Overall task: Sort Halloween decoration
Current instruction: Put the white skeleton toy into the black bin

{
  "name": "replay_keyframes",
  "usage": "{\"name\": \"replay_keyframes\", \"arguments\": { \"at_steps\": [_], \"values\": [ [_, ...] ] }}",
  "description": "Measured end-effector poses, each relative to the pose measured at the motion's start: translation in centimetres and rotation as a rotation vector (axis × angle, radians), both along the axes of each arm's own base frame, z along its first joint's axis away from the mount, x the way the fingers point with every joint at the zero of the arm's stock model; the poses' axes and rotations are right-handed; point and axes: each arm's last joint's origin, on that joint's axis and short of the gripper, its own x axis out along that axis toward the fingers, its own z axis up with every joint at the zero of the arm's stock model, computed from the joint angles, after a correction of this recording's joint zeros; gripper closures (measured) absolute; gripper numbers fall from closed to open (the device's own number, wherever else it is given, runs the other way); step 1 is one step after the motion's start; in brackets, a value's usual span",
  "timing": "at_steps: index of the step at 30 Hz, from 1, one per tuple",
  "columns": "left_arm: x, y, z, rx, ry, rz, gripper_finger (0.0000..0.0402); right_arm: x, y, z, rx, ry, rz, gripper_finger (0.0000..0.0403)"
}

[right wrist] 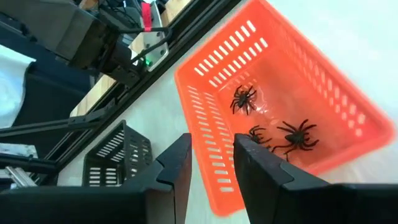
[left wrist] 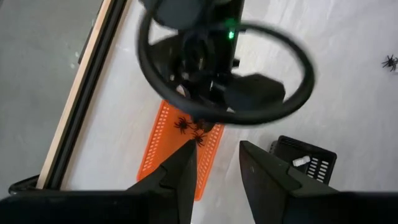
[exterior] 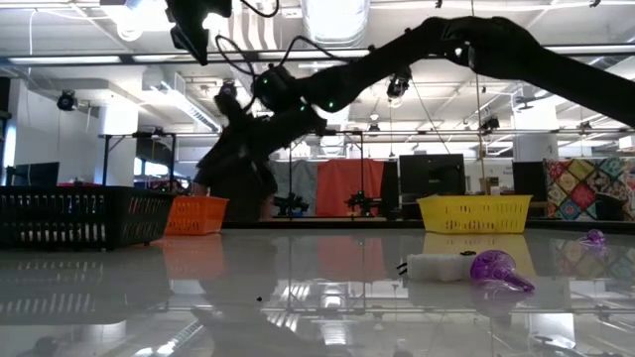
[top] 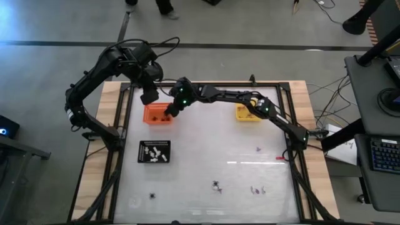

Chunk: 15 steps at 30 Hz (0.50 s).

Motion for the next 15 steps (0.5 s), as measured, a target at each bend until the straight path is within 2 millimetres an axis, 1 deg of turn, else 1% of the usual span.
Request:
{"name": "replay_keyframes", "arguments": {
  "at_steps": [5, 10, 12, 15],
  "values": [
    [0.1, -0.1, 0.0, -0.004, -0.001, 0.005, 0.0299, -1.9, -0.2, 3.1, -0.068, 0.047, 0.062, 0.0299],
    [0.3, -0.4, -0.3, -0.038, -0.004, 0.015, 0.0299, -4.4, 0.5, 5.8, -0.196, 0.15, 0.152, 0.0298],
    [0.5, -0.5, -0.8, -0.092, -0.013, 0.013, 0.0299, -5.3, 0.7, 6.7, -0.278, 0.219, 0.134, 0.0293],
    [0.9, -0.7, -1.9, -0.178, -0.003, 0.013, 0.0299, -6.6, 0.9, 7.6, -0.412, 0.356, 0.071, 0.0286]
  ]
}}
